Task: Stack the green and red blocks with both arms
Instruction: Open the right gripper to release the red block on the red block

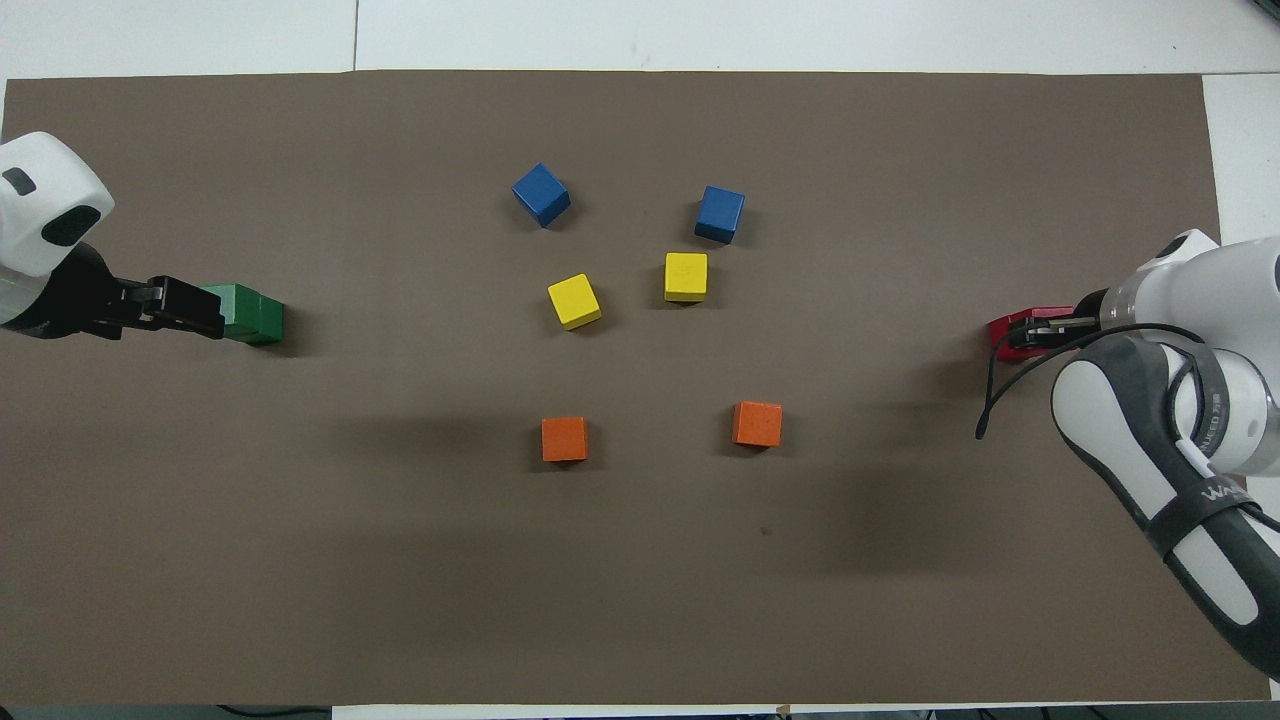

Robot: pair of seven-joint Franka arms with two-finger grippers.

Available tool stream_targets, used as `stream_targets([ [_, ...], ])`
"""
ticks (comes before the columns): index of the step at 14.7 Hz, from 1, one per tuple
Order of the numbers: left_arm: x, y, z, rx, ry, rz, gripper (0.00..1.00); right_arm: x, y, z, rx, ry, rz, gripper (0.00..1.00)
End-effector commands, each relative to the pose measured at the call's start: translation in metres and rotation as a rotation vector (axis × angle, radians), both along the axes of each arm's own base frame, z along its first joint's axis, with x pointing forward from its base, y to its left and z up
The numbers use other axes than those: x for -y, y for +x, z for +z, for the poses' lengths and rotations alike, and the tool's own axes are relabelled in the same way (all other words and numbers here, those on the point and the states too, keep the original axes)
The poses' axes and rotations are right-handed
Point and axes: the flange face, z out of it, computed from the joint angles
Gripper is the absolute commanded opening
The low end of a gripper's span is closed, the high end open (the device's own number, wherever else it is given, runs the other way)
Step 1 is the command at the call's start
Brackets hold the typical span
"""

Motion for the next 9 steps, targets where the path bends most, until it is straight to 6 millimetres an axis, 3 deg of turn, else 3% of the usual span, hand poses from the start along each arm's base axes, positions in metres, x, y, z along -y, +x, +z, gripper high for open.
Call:
stream_targets([
  [1, 0.003, -0.003, 0.007, -0.014, -0.003, 0.002, 1.0, 0.004, -0.001, 0.0, 0.012, -0.008, 0.011, 0.78],
  [5, 0.003, -0.004, 0.008, -0.003, -0.003, 0.004, 1.0, 0.005, 0.002, 0.003, 0.018, -0.009, 0.011, 0.84],
  [8, 0.004, -0.003, 0.01, 0.0, -0.004, 0.001, 1.0, 0.007, 0.012, 0.01, 0.035, -0.011, 0.011, 1.0],
  [9, 0.005, -0.003, 0.01, 0.0, -0.004, -0.002, 1.0, 0.005, 0.016, 0.016, 0.047, -0.009, 0.011, 1.0],
])
